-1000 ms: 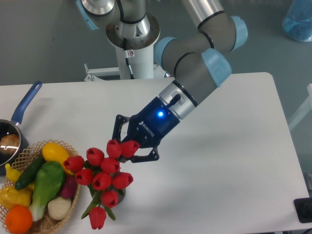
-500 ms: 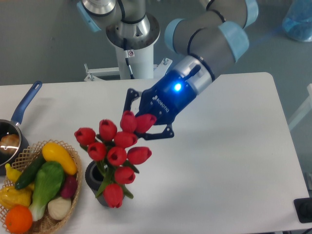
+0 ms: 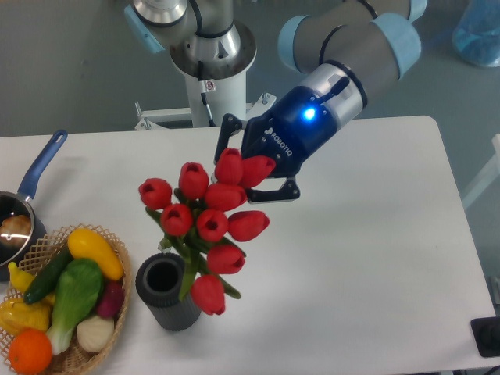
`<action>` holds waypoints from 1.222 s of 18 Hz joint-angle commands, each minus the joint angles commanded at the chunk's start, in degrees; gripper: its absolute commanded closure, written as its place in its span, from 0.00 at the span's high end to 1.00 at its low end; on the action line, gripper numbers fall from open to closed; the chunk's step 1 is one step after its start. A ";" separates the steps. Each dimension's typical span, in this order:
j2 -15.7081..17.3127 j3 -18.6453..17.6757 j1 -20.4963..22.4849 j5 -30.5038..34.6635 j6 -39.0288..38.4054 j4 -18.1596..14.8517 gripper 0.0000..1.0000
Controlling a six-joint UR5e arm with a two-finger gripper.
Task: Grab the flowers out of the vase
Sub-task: 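Carry the held tulips away from the vase over the open table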
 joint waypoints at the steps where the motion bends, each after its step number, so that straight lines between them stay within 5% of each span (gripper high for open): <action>1: -0.09 -0.35 0.52 0.26 0.09 0.17 0.00; 5: 0.00 -1.06 4.29 0.97 2.19 0.18 0.00; 11: -0.18 -1.06 8.26 14.92 7.45 0.18 0.00; 22: 1.23 -2.38 8.70 50.78 29.26 -3.43 0.00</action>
